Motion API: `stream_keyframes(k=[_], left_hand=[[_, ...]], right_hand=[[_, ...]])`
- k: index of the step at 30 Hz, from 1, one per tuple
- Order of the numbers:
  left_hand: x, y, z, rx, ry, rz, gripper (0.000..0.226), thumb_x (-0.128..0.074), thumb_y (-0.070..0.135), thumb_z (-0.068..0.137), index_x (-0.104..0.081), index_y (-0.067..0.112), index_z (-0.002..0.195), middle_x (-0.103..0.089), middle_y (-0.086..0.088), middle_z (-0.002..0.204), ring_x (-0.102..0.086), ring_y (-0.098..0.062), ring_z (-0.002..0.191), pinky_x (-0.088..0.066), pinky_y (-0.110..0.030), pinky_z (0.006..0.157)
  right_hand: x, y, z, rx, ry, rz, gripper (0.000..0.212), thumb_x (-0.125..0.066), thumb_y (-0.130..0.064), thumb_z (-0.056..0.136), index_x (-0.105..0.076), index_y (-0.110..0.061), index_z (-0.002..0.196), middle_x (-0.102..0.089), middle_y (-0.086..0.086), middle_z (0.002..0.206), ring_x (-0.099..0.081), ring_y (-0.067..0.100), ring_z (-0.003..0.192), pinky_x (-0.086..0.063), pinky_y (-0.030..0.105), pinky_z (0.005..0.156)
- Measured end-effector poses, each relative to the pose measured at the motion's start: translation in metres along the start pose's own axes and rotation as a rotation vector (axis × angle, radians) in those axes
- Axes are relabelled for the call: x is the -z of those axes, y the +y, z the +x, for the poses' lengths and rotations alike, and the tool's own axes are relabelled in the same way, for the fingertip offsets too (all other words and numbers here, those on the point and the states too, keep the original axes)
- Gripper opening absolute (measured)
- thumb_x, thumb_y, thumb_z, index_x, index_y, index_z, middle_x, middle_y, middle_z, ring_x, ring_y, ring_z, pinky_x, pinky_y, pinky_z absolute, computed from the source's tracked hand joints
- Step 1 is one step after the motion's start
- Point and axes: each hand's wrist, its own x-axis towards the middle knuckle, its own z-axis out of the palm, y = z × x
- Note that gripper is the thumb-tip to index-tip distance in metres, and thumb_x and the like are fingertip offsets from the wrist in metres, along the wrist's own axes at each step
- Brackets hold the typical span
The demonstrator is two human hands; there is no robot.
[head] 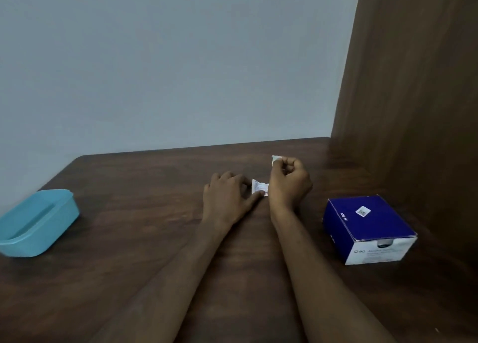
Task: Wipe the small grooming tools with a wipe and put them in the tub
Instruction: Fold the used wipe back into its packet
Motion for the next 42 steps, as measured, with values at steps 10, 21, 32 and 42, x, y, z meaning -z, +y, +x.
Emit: stream_keyframes(k=[10, 21, 32, 42], left_hand=[[0.007, -0.02, 0.008, 0.192, 0.05, -0.661, 0.024, -0.085, 0.052, 0.083, -0.076, 0.031, 0.076, -0.076, 0.019, 0.073, -0.069, 0.011, 0.068, -0.058, -0.017, 0.07], [0.059, -0.14, -0.028, 0.12, 0.192, -0.515, 0.046, -0.09, 0.028, 0.083, -0.06, 0.032, 0.117, -0.077, 0.018, 0.082, -0.071, 0.004, 0.072, -0.055, -0.026, 0.069], [0.049, -0.145, -0.02, 0.082, 0.167, -0.634, 0.029, -0.093, 0.028, 0.079, -0.073, 0.035, 0.099, -0.078, 0.025, 0.084, -0.073, 0.003, 0.071, -0.061, -0.029, 0.071], [0.053, -0.15, -0.019, 0.125, 0.118, -0.771, 0.027, -0.095, 0.035, 0.076, -0.076, 0.036, 0.095, -0.078, 0.02, 0.081, -0.073, 0.0, 0.07, -0.06, -0.027, 0.069]], right_hand=[[-0.013, 0.0, -0.009, -0.009, -0.052, -0.017, 0.005, -0.073, -0.02, 0.094, -0.074, -0.021, 0.089, -0.075, -0.007, 0.084, -0.072, 0.009, 0.078, -0.049, 0.016, 0.066], [-0.017, -0.004, -0.046, 0.285, -0.46, -0.157, 0.007, -0.082, -0.016, 0.088, -0.076, -0.019, 0.084, -0.076, -0.013, 0.076, -0.072, -0.001, 0.074, -0.054, 0.01, 0.07], [-0.042, -0.004, -0.082, 0.275, -0.663, -0.086, 0.016, -0.082, -0.013, 0.084, -0.077, -0.019, 0.098, -0.079, -0.01, 0.089, -0.075, 0.001, 0.079, -0.061, 0.017, 0.077], [-0.056, 0.01, -0.058, -0.241, -0.656, 0.136, 0.025, -0.089, -0.002, 0.079, -0.076, -0.009, 0.099, -0.08, 0.021, 0.101, -0.078, 0.025, 0.088, -0.063, 0.042, 0.091]])
